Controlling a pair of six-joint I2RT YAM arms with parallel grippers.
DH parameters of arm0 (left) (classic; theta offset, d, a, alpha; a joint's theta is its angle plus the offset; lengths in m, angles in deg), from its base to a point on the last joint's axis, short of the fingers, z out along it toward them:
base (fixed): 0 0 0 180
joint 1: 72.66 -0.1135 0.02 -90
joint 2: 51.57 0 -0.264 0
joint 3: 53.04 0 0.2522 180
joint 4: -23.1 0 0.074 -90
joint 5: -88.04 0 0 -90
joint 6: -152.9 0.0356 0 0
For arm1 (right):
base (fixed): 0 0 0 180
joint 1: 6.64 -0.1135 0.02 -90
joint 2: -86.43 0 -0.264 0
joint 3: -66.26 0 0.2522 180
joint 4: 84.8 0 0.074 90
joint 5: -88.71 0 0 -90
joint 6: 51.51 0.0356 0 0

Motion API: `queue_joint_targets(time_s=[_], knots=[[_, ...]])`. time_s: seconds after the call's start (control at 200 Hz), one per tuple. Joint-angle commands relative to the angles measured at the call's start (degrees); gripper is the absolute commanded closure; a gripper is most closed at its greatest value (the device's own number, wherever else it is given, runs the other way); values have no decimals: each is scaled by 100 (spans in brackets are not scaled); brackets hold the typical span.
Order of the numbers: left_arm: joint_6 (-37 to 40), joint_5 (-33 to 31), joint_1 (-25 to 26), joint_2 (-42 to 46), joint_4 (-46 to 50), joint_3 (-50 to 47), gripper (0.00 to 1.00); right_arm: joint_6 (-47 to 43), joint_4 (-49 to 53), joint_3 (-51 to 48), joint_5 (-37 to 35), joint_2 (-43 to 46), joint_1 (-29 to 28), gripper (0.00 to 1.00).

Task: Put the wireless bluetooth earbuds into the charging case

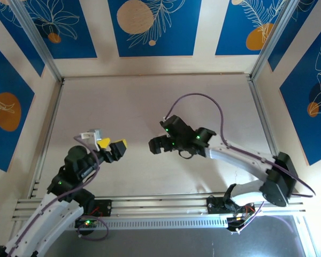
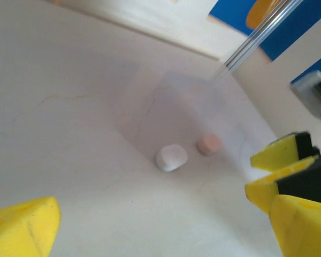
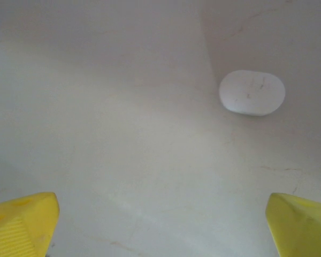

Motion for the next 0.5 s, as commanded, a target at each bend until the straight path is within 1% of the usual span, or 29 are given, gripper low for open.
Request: queue_joint_targets(time_s=[0.0, 0.235, 0.345, 0.405, 0.495], knots=[[19, -97, 67, 275, 519, 391, 0, -149, -299, -353, 16, 627, -161, 1], [214, -201, 67, 751, 679, 610, 0, -284, -485, -1214, -467, 2372, -538, 1], [344, -470, 63, 742, 854, 673, 0, -546, -620, -1703, -454, 3134, -563, 1], [438, -668, 66, 656, 919, 689, 0, -632, -517, -1849, -688, 3420, -535, 1], [626, -1118, 66, 295, 1051, 752, 0, -776, -306, -1943, -911, 3670, -321, 1]])
